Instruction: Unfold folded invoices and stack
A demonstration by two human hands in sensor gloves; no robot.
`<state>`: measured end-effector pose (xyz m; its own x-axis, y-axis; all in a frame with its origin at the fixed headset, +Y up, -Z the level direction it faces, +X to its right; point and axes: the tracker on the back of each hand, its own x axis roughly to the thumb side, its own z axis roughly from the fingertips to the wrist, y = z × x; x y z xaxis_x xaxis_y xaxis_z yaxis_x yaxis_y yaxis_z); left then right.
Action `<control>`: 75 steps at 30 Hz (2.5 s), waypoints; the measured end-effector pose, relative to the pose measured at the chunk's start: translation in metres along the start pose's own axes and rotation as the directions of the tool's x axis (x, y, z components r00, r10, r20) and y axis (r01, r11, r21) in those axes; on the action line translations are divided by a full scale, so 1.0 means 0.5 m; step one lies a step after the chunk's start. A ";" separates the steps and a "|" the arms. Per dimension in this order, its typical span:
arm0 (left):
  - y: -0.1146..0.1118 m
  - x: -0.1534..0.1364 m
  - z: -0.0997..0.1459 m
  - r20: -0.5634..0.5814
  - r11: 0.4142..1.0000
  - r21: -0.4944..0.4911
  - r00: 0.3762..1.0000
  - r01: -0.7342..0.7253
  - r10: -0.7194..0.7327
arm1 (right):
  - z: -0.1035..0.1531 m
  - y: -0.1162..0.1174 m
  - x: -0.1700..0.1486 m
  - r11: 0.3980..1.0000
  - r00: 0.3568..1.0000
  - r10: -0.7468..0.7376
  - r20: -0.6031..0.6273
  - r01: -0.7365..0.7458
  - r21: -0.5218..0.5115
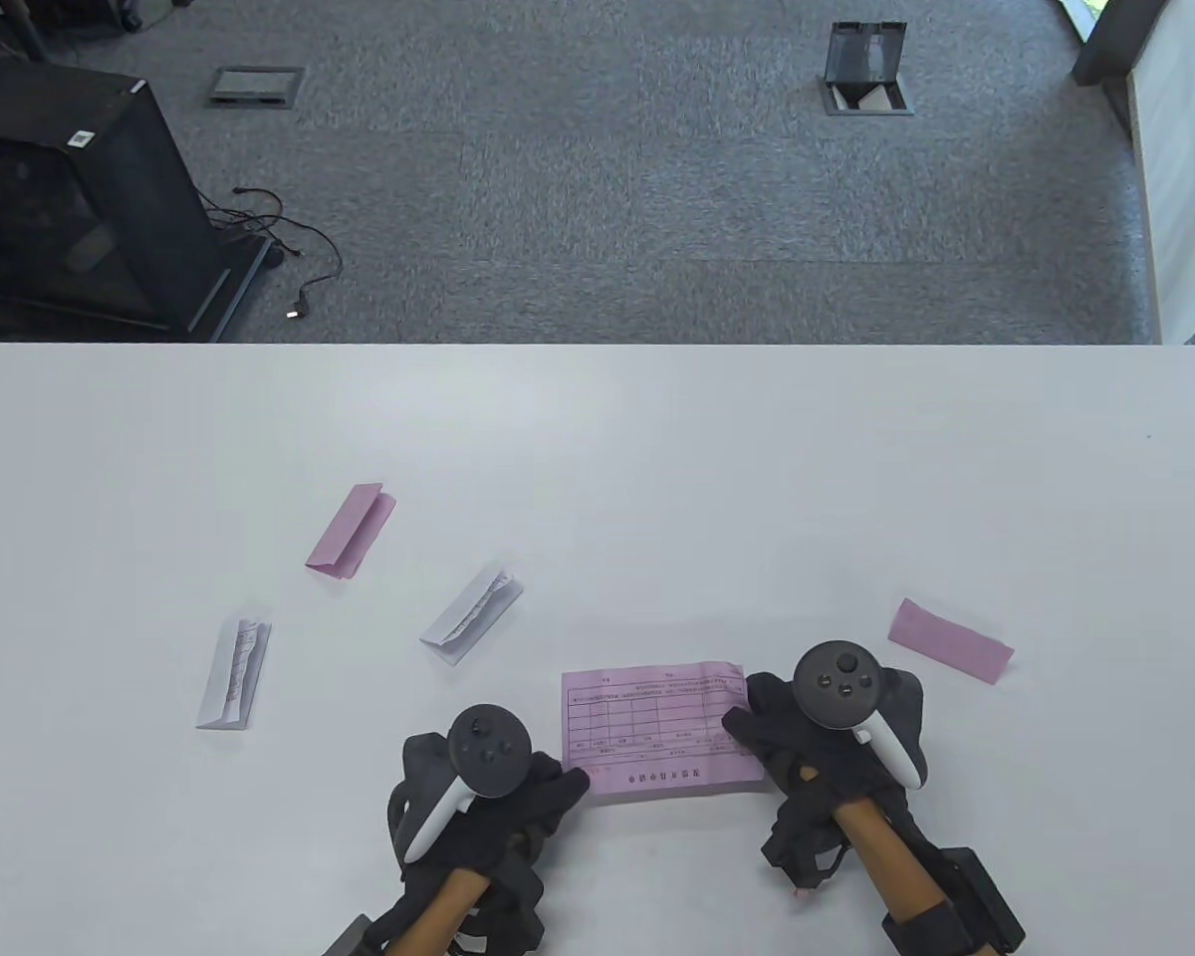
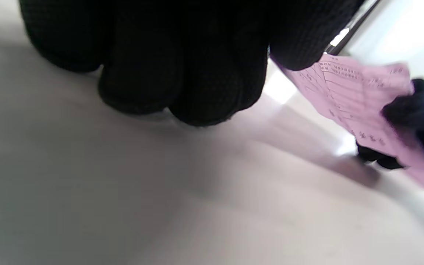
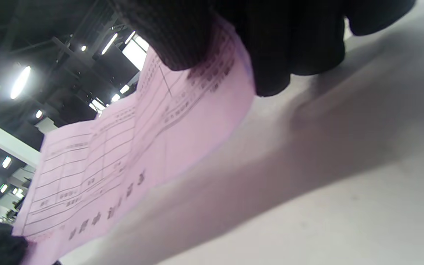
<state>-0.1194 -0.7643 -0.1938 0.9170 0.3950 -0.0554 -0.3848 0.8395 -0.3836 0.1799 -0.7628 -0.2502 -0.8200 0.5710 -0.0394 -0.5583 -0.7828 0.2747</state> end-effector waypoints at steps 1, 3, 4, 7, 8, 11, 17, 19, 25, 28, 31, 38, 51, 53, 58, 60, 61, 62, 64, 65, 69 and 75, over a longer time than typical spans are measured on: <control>0.000 0.005 0.003 -0.005 0.998 0.039 0.999 0.044 -0.044 | 0.001 0.001 0.003 1.000 1.000 0.027 -0.006 -0.027 -0.001; 0.000 0.015 0.006 -0.018 0.988 0.100 0.994 0.113 -0.112 | 0.003 0.004 0.007 0.998 0.998 0.059 -0.009 -0.059 -0.002; -0.001 0.019 0.008 -0.024 0.982 0.126 0.990 0.143 -0.141 | 0.004 0.005 0.008 0.998 0.998 0.068 -0.012 -0.068 -0.004; -0.007 0.039 0.015 -0.012 0.934 0.284 0.974 0.218 -0.224 | 0.006 0.008 0.013 0.996 0.995 0.094 -0.013 -0.094 0.001; -0.009 0.046 0.013 0.040 0.925 0.318 0.971 0.210 -0.234 | 0.006 0.009 0.014 0.995 0.995 0.103 -0.013 -0.103 0.008; -0.012 0.062 0.001 0.113 0.918 0.321 0.953 0.233 -0.281 | 0.007 0.009 0.015 0.992 0.992 0.120 -0.024 -0.119 0.029; -0.032 0.075 -0.028 0.052 0.860 0.190 0.870 0.474 -0.491 | 0.011 0.005 0.019 0.979 0.980 0.193 -0.056 -0.189 0.077; -0.036 0.070 -0.035 0.061 0.874 0.117 0.875 0.472 -0.481 | 0.013 0.002 0.020 0.963 0.965 0.254 -0.062 -0.247 0.104; -0.037 0.048 -0.049 0.079 0.942 -0.029 0.940 0.335 -0.332 | 0.054 -0.031 0.061 0.842 0.855 0.519 -0.022 -0.515 -0.164; -0.036 0.046 -0.055 0.077 0.946 -0.057 0.946 0.320 -0.315 | 0.076 -0.014 0.115 0.796 0.775 0.599 0.200 -0.549 -0.257; -0.036 0.047 -0.056 0.078 0.946 -0.063 0.947 0.317 -0.312 | 0.073 0.048 0.154 0.785 0.718 0.612 0.331 -0.602 -0.145; -0.036 0.048 -0.055 0.080 0.944 -0.062 0.944 0.325 -0.320 | 0.023 0.148 0.154 0.749 0.706 0.621 0.340 -0.662 0.008; -0.035 0.048 -0.055 0.066 0.941 -0.051 0.942 0.333 -0.330 | 0.030 0.052 0.036 0.684 0.680 0.717 0.155 -0.729 0.033; -0.036 0.047 -0.054 0.065 0.943 -0.043 0.943 0.329 -0.326 | 0.032 0.040 0.016 0.708 0.707 0.695 0.134 -0.705 0.043; -0.036 0.045 -0.053 0.051 0.945 -0.024 0.944 0.327 -0.325 | 0.032 0.038 0.005 0.749 0.749 0.650 0.130 -0.660 0.063; -0.036 0.043 -0.052 0.047 0.945 -0.023 0.945 0.325 -0.324 | 0.032 0.040 0.008 0.747 0.747 0.652 0.132 -0.663 0.061; -0.036 0.043 -0.052 0.045 0.946 -0.023 0.945 0.324 -0.323 | 0.033 0.041 0.009 0.748 0.747 0.651 0.132 -0.661 0.059; -0.036 0.042 -0.052 0.044 0.946 -0.023 0.946 0.323 -0.322 | 0.032 0.041 0.009 0.748 0.747 0.651 0.133 -0.661 0.058; -0.036 0.041 -0.051 0.042 0.947 -0.025 0.946 0.321 -0.320 | 0.034 0.042 0.010 0.747 0.744 0.655 0.133 -0.664 0.033; -0.036 0.041 -0.051 0.043 0.946 -0.026 0.946 0.322 -0.321 | 0.036 0.040 0.014 0.742 0.736 0.665 0.131 -0.671 0.001; -0.036 0.040 -0.052 0.044 0.947 -0.030 0.947 0.320 -0.319 | 0.046 0.033 0.035 0.774 0.761 0.632 0.149 -0.628 -0.075; -0.035 0.038 -0.053 0.042 0.950 -0.037 0.950 0.311 -0.309 | 0.051 0.045 0.081 0.817 0.786 0.574 0.229 -0.568 -0.100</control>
<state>-0.0926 -0.7815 -0.2125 0.9859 0.1312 0.1043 -0.0766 0.9062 -0.4158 0.1375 -0.7509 -0.2212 -0.9363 0.0559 0.3467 -0.0031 -0.9885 0.1509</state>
